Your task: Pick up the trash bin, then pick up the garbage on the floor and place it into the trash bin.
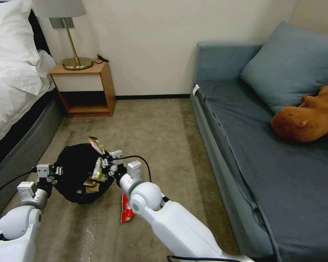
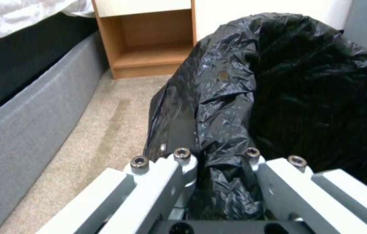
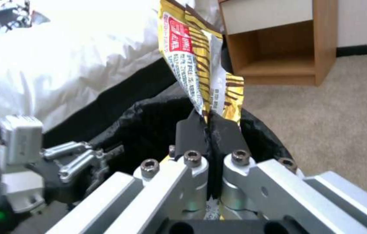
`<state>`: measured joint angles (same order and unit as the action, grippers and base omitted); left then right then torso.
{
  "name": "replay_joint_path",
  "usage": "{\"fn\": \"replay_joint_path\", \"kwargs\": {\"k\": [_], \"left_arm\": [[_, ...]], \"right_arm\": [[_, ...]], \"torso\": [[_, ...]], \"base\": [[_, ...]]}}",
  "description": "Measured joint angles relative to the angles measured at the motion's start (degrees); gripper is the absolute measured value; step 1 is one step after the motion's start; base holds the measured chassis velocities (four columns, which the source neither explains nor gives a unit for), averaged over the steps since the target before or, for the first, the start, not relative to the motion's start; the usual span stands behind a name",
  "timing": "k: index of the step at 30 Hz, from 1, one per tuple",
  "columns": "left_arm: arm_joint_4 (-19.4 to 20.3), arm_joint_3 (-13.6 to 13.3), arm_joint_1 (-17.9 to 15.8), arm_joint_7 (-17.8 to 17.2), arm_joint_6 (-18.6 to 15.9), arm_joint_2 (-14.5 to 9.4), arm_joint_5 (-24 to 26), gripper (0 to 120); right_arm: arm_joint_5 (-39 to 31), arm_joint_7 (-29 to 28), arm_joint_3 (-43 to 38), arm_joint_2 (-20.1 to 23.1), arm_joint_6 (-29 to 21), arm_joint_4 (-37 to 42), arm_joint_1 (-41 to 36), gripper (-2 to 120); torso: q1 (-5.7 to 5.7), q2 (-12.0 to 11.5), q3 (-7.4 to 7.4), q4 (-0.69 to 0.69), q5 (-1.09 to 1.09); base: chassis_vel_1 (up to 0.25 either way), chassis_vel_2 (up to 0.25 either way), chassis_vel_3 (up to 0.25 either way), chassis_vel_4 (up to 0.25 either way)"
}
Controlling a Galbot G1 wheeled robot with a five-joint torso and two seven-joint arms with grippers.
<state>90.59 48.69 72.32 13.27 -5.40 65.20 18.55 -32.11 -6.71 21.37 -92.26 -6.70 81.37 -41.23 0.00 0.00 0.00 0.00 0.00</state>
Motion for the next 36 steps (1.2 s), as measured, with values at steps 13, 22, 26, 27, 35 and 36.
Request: {"fn": "replay_joint_path", "kwargs": {"k": [13, 22, 26, 27, 35, 36], "left_arm": [[0.78, -1.12, -0.1, 0.15, -0.22, 3.08, -3.14, 4], [2.1, -1.43, 0.44, 0.14, -0.87, 4.74, -4.34, 4], [2.68, -1.62, 0.83, 0.11, -1.08, 5.67, -4.74, 4], [2.68, -1.62, 0.83, 0.11, -1.08, 5.67, -4.74, 4], [3.45, -2.21, 1.6, -0.04, -1.09, 7.5, -5.99, 4], [3.45, -2.21, 1.6, -0.04, -1.09, 7.5, -5.99, 4]], "right_arm": [[3.51, 4.35, 0.91, 0.04, 8.78, -11.82, 1.68, 0], [4.71, 6.25, 1.43, 0.1, 11.63, -15.68, 1.08, 0], [5.07, 7.04, 2.3, 0.11, 12.46, -16.44, 0.69, 0], [5.07, 7.04, 2.3, 0.11, 12.46, -16.44, 0.69, 0], [6.06, 5.99, 2.95, 0.12, 12.49, -17.28, 0.02, 25], [6.06, 5.99, 2.95, 0.12, 12.49, -17.28, 0.02, 25]], "torso": [[0.0, 0.0, 0.0, 0.0, 0.0], [0.0, 0.0, 0.0, 0.0, 0.01], [0.0, 0.0, 0.0, 0.0, 0.01], [0.0, 0.0, 0.0, 0.0, 0.01], [0.0, 0.0, 0.0, 0.0, 0.01], [0.0, 0.0, 0.0, 0.0, 0.01]], "base": [[0.0, 0.0, 0.0, 0.0], [0.0, 0.0, 0.0, 0.0], [0.0, 0.0, 0.0, 0.0], [0.0, 0.0, 0.0, 0.0], [0.0, 0.0, 0.0, 0.0], [0.0, 0.0, 0.0, 0.0]]}}
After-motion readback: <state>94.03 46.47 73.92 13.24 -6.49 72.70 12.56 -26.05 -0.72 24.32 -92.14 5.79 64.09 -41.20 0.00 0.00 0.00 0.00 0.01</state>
